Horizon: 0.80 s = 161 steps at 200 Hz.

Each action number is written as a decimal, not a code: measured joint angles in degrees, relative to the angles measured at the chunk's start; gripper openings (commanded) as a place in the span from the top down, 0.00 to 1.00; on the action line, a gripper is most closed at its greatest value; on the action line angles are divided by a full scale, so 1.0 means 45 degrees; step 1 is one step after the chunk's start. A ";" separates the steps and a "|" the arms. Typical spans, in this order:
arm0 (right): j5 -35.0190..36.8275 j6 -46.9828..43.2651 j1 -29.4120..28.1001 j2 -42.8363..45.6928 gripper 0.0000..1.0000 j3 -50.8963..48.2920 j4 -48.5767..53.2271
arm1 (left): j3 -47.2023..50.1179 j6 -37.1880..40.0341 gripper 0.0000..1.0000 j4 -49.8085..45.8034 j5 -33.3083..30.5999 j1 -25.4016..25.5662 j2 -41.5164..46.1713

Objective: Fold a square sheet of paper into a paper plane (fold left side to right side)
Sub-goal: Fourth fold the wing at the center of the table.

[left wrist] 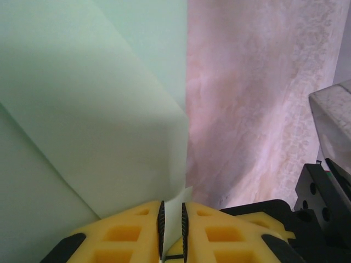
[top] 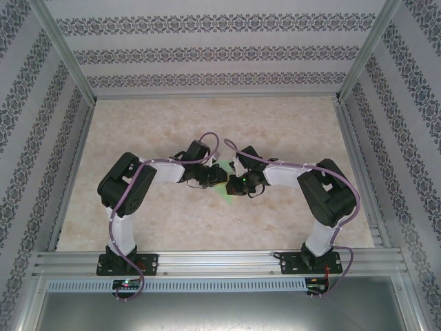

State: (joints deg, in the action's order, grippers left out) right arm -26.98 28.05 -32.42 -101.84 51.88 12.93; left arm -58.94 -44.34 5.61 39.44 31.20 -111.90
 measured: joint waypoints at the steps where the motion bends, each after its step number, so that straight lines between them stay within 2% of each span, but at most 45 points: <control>1: 0.0000 -0.0005 0.0000 0.0000 1.00 0.0000 0.0000 | 0.0000 -0.0010 0.80 0.0000 0.0000 0.0000 -0.0010; 42: 0.0053 -0.0049 0.0000 0.0000 1.00 0.0058 0.0146 | -0.0189 -0.0019 0.80 -0.0165 -0.0146 0.0044 -0.0204; 121: 0.0155 -0.0291 -0.0019 -0.0034 1.00 0.0185 0.0350 | -0.1491 0.0661 0.80 -0.2259 -0.0826 0.0131 -0.0554; 161: 0.0189 -0.0325 -0.0019 -0.0034 1.00 0.0194 0.0369 | -0.2516 0.1069 0.80 -0.2832 -0.0967 -0.0301 -0.1098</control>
State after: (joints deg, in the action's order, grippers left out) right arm -26.13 26.59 -32.51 -102.00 52.75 14.59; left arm -70.26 -39.53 -7.14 35.09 29.85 -116.84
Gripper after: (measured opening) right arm 0.053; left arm 0.197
